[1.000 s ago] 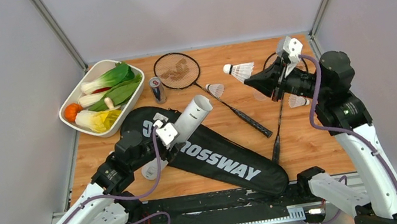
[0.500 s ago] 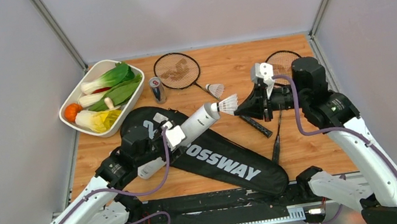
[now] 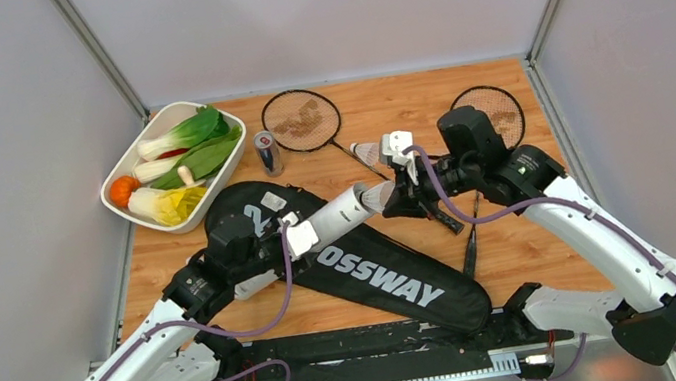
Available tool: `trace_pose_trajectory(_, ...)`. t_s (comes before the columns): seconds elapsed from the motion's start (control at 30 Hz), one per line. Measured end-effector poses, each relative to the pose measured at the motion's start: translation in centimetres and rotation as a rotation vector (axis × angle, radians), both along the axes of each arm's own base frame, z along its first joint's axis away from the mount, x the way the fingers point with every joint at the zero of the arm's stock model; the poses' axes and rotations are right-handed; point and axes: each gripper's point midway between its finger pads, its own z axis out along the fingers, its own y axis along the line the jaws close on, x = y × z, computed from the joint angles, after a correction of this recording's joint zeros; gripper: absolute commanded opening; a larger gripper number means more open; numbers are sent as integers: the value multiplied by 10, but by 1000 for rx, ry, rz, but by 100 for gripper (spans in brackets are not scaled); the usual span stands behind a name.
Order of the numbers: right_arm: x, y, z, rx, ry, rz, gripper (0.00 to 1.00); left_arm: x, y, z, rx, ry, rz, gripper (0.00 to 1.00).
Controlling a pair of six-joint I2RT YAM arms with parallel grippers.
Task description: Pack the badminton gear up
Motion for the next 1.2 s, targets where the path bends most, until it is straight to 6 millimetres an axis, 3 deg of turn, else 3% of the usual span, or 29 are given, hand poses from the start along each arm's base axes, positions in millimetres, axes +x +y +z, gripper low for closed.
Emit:
trace_pose_trajectory(0.33, -2, 20, 4, -21, -65, 99, 0, -2, 0, -1, 24, -28, -44, 4)
trace_pose_trajectory(0.87, -2, 35, -16, -49, -68, 201, 6, -4, -1, 5, 24, -86, -86, 2)
trace_pose_trajectory(0.93, -3, 36, -14, -44, -71, 208, 12, -4, -1, 6, 23, -89, -87, 2)
trace_pose_trajectory(1.03, -3, 38, -11, -39, -80, 211, 41, -3, -2, 7, 21, -97, -89, 2)
trace_pose_trajectory(1.2, 2, 36, -5, -34, -97, 165, 55, -5, -3, 6, 23, -99, -100, 2)
